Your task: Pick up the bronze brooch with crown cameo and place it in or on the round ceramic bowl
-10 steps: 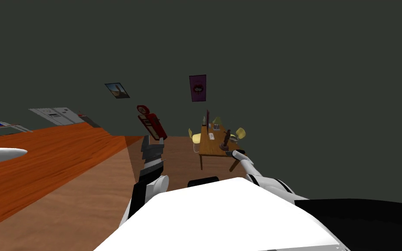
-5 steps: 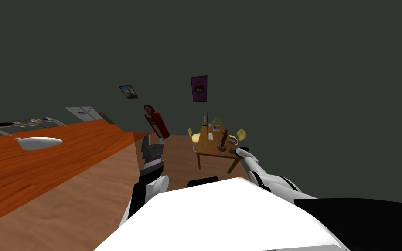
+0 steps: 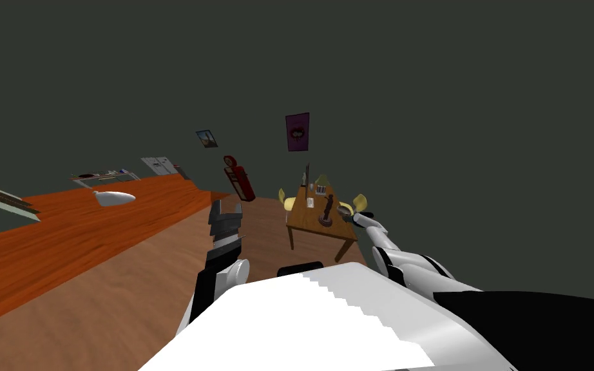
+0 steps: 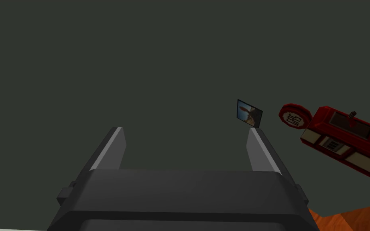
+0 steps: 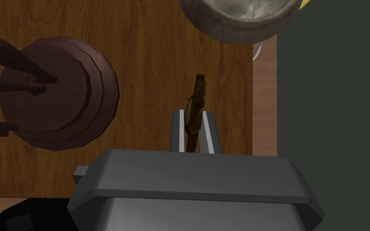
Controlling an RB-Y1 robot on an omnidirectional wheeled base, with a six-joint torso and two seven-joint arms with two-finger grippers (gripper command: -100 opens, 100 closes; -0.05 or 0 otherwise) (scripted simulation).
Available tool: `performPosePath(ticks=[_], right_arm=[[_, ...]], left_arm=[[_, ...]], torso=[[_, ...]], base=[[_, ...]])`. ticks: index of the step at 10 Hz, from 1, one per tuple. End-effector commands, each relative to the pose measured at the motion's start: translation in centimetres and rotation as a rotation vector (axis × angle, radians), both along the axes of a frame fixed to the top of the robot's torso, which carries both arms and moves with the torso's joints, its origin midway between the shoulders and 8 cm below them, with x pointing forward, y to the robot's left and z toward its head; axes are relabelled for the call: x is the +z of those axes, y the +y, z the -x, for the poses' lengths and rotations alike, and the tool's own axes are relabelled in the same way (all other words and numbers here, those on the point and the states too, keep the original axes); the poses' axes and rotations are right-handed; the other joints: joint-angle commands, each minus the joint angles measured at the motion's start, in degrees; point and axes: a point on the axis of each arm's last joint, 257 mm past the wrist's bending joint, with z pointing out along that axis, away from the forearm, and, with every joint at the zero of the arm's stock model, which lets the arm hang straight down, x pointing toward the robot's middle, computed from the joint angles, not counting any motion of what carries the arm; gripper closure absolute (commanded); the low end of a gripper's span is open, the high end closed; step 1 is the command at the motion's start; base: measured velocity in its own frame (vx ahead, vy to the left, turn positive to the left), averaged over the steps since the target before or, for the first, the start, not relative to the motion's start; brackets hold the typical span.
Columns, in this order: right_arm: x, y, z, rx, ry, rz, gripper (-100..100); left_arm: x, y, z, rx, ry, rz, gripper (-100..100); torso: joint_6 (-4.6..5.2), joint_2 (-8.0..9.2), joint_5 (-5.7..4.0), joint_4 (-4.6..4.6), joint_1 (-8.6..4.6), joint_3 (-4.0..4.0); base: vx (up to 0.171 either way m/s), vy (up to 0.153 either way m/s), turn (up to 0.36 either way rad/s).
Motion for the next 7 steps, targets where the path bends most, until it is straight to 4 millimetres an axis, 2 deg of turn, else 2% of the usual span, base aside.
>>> performPosePath(ticks=[1, 4, 6, 7], right_arm=[[1.6, -1.4, -0.3, -0.016, -0.014, 0.007, 100], [5.0, -3.9, -1.5, -0.030, -0.053, 0.029, 100], [7.2, -5.1, -2.5, -0.027, -0.082, 0.051, 100], [6.6, -4.5, -2.1, -0.029, -0.072, 0.044, 100]], left_arm=[[0.0, 0.0, 0.0, 0.000, 0.000, 0.000, 0], [0.0, 0.0, 0.0, 0.000, 0.000, 0.000, 0], [0.0, 0.0, 0.0, 0.000, 0.000, 0.000, 0], [0.0, 0.0, 0.0, 0.000, 0.000, 0.000, 0]], torso=[[0.00, 0.00, 0.00, 0.00, 0.00, 0.00], [-0.14, -0.22, 0.04, 0.02, -0.01, -0.10], [-0.19, -0.27, 0.05, -0.01, 0.14, -0.13], [-0.23, -0.32, 0.08, -0.01, 0.29, -0.16]], base=[[0.016, -0.143, 0.154], [0.056, -0.189, 0.220], [0.070, -0.128, 0.176], [0.037, -0.055, 0.044]])
